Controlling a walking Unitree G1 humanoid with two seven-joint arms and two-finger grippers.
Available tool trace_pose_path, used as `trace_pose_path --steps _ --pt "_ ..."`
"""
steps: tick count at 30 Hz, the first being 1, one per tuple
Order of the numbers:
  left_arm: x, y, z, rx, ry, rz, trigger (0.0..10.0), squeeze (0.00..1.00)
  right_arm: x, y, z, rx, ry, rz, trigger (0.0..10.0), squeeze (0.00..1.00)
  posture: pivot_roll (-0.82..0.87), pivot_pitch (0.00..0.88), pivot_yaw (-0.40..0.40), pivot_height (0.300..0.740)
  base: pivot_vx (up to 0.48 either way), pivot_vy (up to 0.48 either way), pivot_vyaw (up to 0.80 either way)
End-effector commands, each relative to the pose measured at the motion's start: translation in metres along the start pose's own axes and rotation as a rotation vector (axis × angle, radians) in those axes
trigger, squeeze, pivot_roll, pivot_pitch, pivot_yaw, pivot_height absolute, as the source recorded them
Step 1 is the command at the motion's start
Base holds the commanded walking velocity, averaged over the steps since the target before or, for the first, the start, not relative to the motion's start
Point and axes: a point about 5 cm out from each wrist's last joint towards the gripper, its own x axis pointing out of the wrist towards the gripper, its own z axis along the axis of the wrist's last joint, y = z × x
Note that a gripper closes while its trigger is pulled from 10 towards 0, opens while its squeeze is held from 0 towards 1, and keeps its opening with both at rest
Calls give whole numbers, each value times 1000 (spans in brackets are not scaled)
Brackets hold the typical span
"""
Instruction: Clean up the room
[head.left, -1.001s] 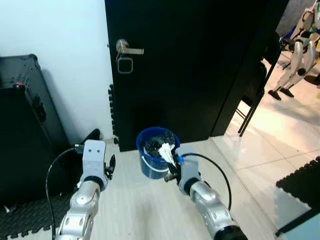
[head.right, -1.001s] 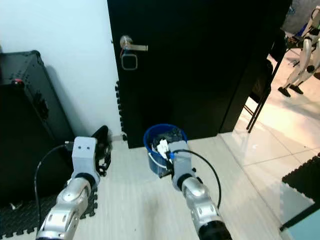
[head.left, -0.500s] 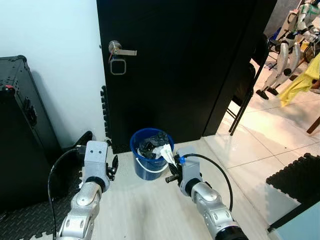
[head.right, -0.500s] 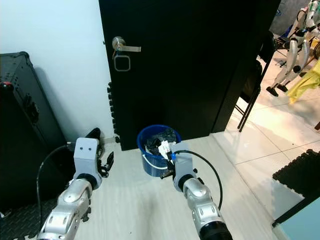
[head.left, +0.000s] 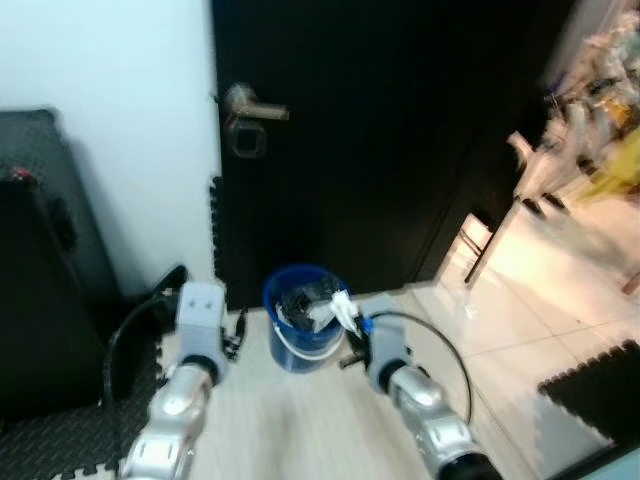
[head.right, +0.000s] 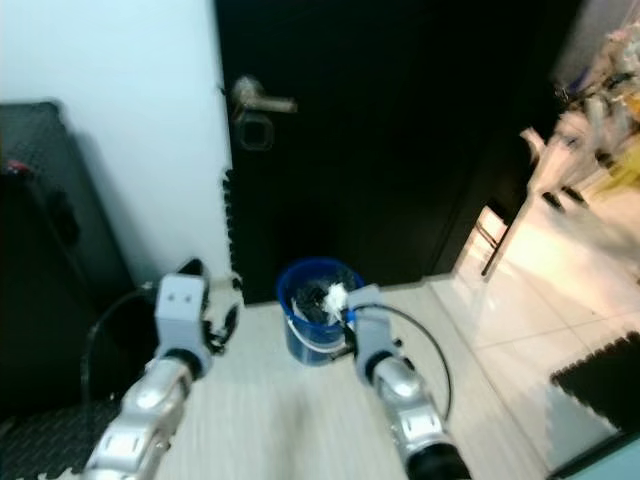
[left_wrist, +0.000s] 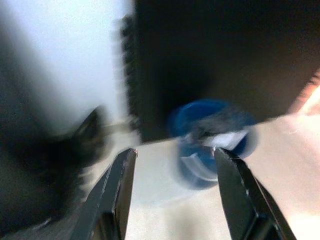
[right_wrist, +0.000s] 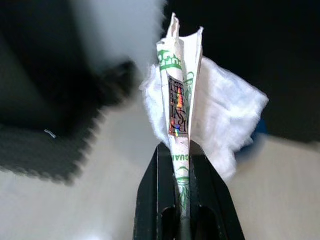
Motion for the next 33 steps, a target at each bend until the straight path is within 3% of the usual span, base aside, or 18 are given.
trace_pose_path --steps 1,14,33 --pt "-1 -10 0 -8 -1 -31 10000 0 -8 -15 -12 13 41 -48 10000 0 88 0 -117 740 300 0 0" --pt "-2 -9 0 1 3 -41 10000 0 -6 -15 -13 8 45 -52 10000 0 94 6 -117 740 311 0 0" --pt "8 -21 1 -10 20 -129 10000 0 -6 -24 -14 5 56 -120 10000 0 70 21 -99 740 325 0 0"
